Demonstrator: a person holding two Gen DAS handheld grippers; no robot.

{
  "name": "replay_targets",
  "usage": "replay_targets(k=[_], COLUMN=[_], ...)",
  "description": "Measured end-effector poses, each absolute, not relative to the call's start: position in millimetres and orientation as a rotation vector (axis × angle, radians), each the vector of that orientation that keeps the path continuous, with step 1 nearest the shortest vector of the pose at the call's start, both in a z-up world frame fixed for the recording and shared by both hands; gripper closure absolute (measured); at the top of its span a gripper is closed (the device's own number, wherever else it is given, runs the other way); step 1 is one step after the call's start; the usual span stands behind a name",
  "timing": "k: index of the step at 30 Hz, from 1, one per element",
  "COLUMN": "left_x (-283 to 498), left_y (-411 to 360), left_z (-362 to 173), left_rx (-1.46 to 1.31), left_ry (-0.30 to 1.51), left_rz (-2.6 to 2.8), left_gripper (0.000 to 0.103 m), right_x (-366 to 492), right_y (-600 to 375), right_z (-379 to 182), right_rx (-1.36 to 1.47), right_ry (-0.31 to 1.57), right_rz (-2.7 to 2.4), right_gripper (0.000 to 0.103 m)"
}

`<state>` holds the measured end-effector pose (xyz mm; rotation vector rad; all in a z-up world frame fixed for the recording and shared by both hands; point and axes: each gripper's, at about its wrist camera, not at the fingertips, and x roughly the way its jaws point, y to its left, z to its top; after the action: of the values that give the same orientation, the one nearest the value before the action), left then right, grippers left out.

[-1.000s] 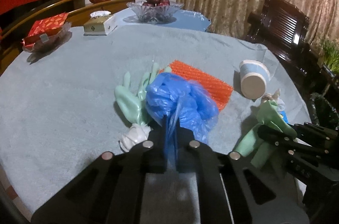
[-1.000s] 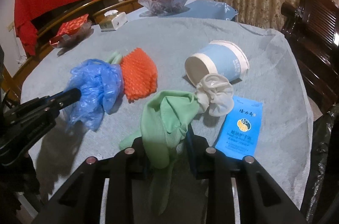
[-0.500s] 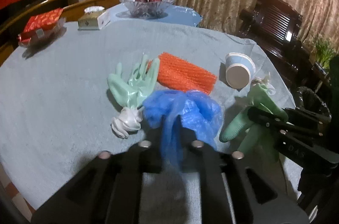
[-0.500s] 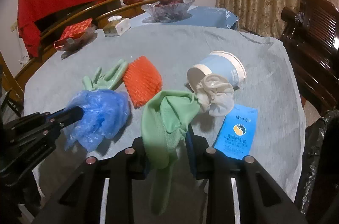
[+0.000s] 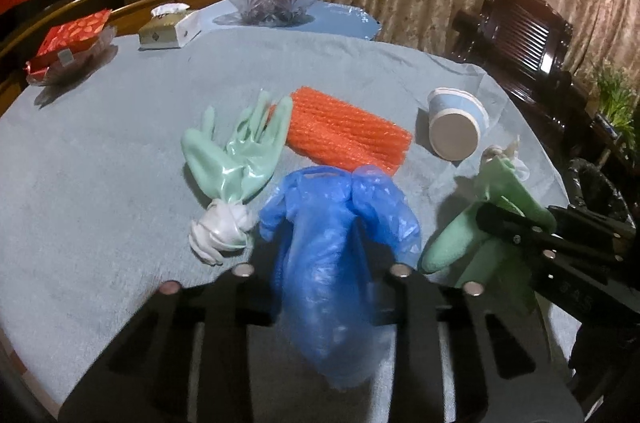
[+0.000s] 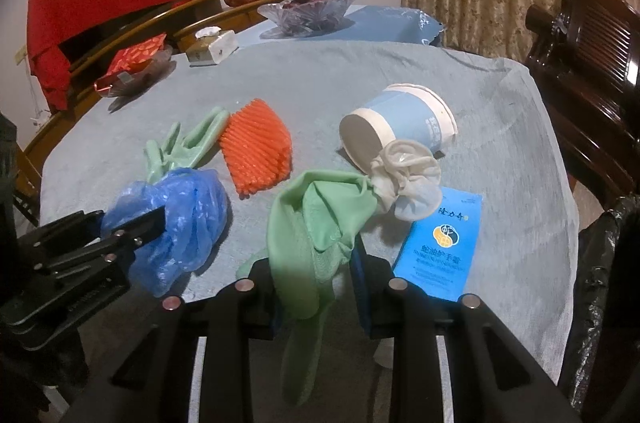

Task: Collect trash
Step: 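Carry the blue bag and green glove over the bin and open both grippers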

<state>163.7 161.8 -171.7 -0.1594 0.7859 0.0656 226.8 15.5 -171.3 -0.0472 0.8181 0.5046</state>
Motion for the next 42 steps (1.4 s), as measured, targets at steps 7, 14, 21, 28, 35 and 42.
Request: replay_targets(k=[7, 14, 21, 28, 35, 42], left_x=[153.9, 140.4, 133.1, 125.8, 122.3, 126.7], left_y=[166.3, 167.3, 156.1, 130.4, 91.4, 34.3], left_z=[-148.8, -125.1, -102.1, -79.1, -62.4, -52.4], left_rx=[-0.175, -0.182, -0.157, -0.134, -0.112, -0.078], left_ry=[0.733, 0.689, 0.653, 0.611, 0.58, 0.568], left_rz=[0.046, 0.045, 0.037, -0.008, -0.079, -0.191], left_gripper=[0.098, 0.099, 0.099, 0.099, 0.099, 0.099], right_x=[221.4, 211.5, 197.0, 181.9, 168.3, 153.7], right_y=[15.3, 12.6, 4.2, -23.3, -66.6, -132.2], right_z=[-157.9, -133.7, -106.9, -80.3, -60.8, -53.9], right_rx=[-0.047, -0.041, -0.045, -0.026, -0.015, 0.01], right_ry=[0.782, 0.733, 0.681, 0.625, 0.582, 0.568], right_rz=[0.522, 0.532, 0.53, 0.501, 0.437, 0.323], right_gripper=[0.075, 0.075, 0.075, 0.075, 0.075, 0.075])
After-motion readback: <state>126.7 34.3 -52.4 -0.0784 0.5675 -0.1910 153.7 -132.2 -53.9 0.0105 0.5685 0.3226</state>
